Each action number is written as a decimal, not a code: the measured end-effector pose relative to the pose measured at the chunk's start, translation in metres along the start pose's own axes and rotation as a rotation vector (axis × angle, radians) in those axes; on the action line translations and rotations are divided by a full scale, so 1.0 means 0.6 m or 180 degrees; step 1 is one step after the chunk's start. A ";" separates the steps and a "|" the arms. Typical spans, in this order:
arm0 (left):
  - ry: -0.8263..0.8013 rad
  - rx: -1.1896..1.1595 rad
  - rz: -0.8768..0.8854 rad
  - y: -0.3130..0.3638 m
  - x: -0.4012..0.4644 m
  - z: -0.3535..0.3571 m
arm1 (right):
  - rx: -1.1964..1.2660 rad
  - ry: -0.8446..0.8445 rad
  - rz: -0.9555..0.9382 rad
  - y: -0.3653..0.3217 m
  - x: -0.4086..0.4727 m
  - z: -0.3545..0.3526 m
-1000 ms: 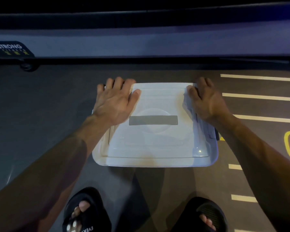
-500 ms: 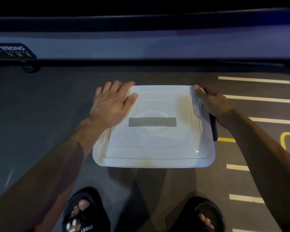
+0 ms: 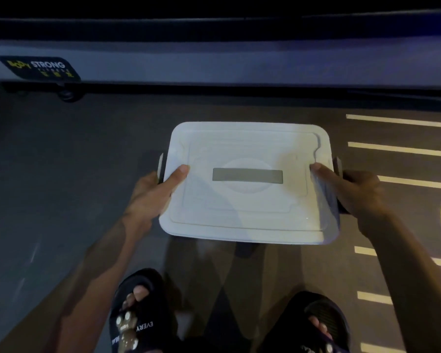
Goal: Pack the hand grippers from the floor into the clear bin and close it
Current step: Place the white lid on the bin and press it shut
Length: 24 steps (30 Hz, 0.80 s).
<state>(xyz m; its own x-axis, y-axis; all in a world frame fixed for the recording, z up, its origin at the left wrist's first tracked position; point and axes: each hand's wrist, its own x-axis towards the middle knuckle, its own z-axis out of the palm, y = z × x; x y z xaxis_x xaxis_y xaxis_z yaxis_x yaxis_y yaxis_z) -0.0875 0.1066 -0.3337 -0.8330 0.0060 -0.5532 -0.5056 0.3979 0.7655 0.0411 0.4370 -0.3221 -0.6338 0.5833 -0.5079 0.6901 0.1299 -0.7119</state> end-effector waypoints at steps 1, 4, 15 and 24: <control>0.0045 -0.0045 0.0047 0.001 -0.005 0.005 | -0.0131 0.0140 -0.0128 0.001 -0.003 0.003; 0.0410 0.0634 0.0569 0.001 -0.011 0.015 | -0.0591 0.0502 -0.0435 0.005 -0.010 0.019; 0.0700 0.1814 0.1138 0.005 -0.028 0.030 | -0.1891 0.1367 -0.0651 0.006 -0.017 0.052; 0.0148 0.3725 0.2739 -0.008 -0.019 0.031 | -0.2267 0.0998 -0.2121 0.031 -0.011 0.079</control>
<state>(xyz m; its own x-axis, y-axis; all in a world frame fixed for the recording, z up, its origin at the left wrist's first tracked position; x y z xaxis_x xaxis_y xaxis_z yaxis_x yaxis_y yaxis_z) -0.0713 0.1216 -0.3373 -0.7958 0.6041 -0.0417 0.5946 0.7926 0.1351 0.0415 0.3976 -0.3547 -0.9151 0.3886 0.1080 0.3432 0.8908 -0.2979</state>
